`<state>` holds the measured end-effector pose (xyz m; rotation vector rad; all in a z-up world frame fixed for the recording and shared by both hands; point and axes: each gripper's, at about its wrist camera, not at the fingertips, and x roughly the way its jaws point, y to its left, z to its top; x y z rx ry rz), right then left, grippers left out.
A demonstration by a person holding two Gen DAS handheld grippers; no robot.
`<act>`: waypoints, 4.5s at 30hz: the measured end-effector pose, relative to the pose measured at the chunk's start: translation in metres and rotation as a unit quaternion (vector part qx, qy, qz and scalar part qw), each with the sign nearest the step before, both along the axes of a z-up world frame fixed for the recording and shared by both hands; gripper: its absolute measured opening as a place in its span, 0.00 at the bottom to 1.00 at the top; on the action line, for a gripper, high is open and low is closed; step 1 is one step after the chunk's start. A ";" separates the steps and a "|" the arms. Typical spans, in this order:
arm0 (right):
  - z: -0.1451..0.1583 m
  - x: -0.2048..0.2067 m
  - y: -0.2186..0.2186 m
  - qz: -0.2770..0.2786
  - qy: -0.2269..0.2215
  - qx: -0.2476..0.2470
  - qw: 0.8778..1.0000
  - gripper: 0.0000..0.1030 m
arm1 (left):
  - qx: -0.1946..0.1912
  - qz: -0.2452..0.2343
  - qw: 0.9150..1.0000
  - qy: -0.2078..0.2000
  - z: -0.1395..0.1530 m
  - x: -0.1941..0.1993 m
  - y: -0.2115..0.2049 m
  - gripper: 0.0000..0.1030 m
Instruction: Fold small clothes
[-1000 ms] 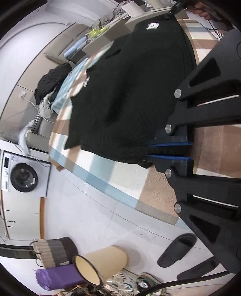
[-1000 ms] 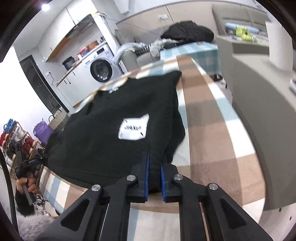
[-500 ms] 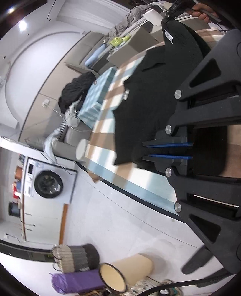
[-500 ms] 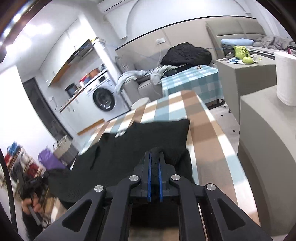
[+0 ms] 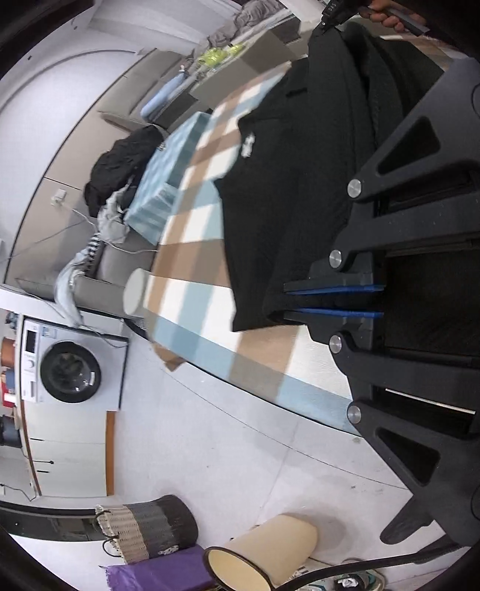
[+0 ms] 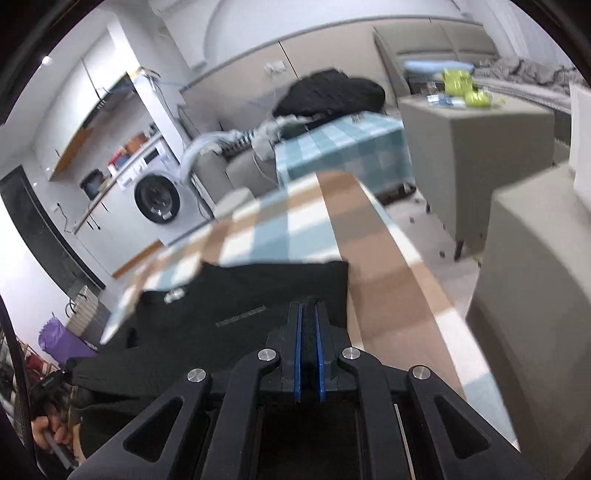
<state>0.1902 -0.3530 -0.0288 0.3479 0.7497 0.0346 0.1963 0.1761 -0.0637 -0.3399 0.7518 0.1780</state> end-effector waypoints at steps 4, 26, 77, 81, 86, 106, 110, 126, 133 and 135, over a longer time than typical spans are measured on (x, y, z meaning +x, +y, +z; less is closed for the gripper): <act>-0.025 0.000 -0.004 0.003 0.047 0.004 0.999 0.08 | -0.014 0.005 1.000 0.019 -0.018 -0.003 0.002 0.08; -0.028 -0.037 -0.022 0.004 0.065 0.146 0.987 0.48 | -0.126 0.016 0.992 0.018 -0.012 -0.029 0.008 0.43; -0.004 0.097 0.031 0.020 0.074 0.061 0.995 0.47 | -0.116 -0.044 0.991 0.058 0.000 0.098 -0.043 0.54; -0.002 0.092 0.045 0.040 0.071 0.064 0.995 0.47 | -0.125 -0.041 0.987 0.088 -0.012 0.114 -0.061 0.54; -0.007 0.084 0.051 0.051 0.076 0.060 0.994 0.48 | -0.116 -0.033 0.984 0.132 -0.030 0.133 -0.072 0.07; -0.017 0.082 0.010 -0.012 0.081 0.075 0.994 0.49 | -0.108 0.007 0.990 0.093 -0.010 0.170 -0.028 0.35; -0.019 0.104 0.004 -0.035 0.077 0.066 0.994 0.49 | -0.119 0.017 0.989 0.081 -0.012 0.145 -0.018 0.53; -0.020 0.136 0.029 0.006 0.045 -0.020 0.999 0.03 | -0.080 0.018 0.995 0.063 -0.005 0.083 0.000 0.56; 0.006 0.133 0.002 -0.056 0.007 0.004 0.998 0.04 | -0.067 0.027 0.995 0.068 -0.006 0.074 0.002 0.56; -0.008 0.143 0.000 -0.058 0.055 0.017 0.997 0.10 | -0.062 0.029 0.995 0.072 -0.007 0.070 0.003 0.56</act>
